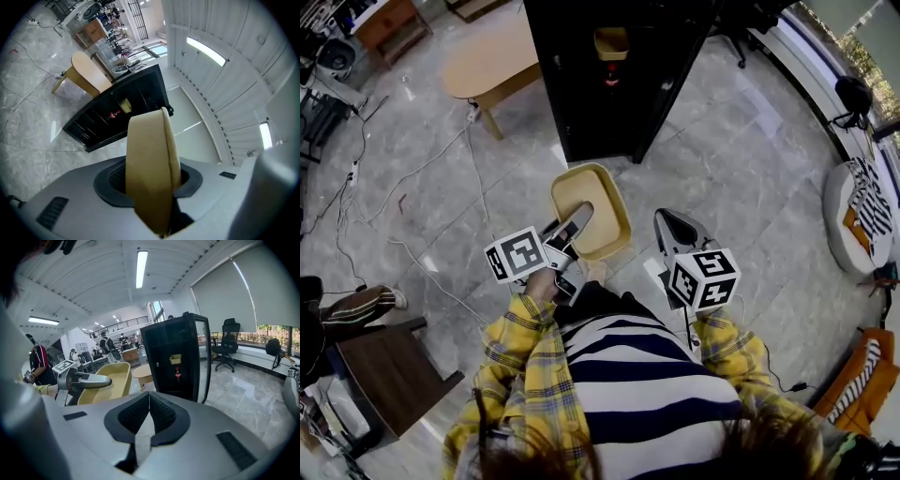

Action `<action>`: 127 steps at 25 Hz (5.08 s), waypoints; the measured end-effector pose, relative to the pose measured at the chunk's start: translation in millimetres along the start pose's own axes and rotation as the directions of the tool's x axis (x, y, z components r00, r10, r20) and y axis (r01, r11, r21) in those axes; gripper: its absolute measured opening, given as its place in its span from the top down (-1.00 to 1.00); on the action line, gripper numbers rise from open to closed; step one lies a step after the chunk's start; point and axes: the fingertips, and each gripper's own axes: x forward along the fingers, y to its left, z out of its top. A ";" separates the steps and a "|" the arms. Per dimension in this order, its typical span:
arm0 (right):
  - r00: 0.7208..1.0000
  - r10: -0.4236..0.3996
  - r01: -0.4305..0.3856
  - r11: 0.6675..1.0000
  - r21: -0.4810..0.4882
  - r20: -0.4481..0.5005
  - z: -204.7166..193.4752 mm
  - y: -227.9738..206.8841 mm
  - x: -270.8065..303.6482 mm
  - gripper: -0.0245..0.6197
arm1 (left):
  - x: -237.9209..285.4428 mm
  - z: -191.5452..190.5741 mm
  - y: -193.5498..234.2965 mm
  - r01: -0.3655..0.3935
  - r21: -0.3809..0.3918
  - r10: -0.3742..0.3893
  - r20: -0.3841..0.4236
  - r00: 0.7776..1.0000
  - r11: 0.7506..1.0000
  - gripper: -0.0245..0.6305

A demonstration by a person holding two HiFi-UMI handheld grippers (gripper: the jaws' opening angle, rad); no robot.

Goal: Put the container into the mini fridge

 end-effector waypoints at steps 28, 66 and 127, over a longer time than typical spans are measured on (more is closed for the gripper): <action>0.989 0.088 -0.098 0.992 -0.084 -0.118 56.5 -93.0 130.1 0.84 | 137.4 81.6 84.1 -0.103 -0.060 0.108 0.086 0.990 0.993 0.42; 0.962 0.129 -0.180 0.963 -0.202 -0.242 6.7 -142.2 321.5 0.84 | 279.2 142.9 281.6 -0.140 -0.201 0.193 0.272 0.943 0.970 0.42; 0.922 0.118 -0.189 0.968 -0.163 -0.369 -67.2 -179.1 353.1 0.84 | 357.0 228.4 376.8 -0.144 -0.425 0.362 0.494 0.790 0.894 -0.24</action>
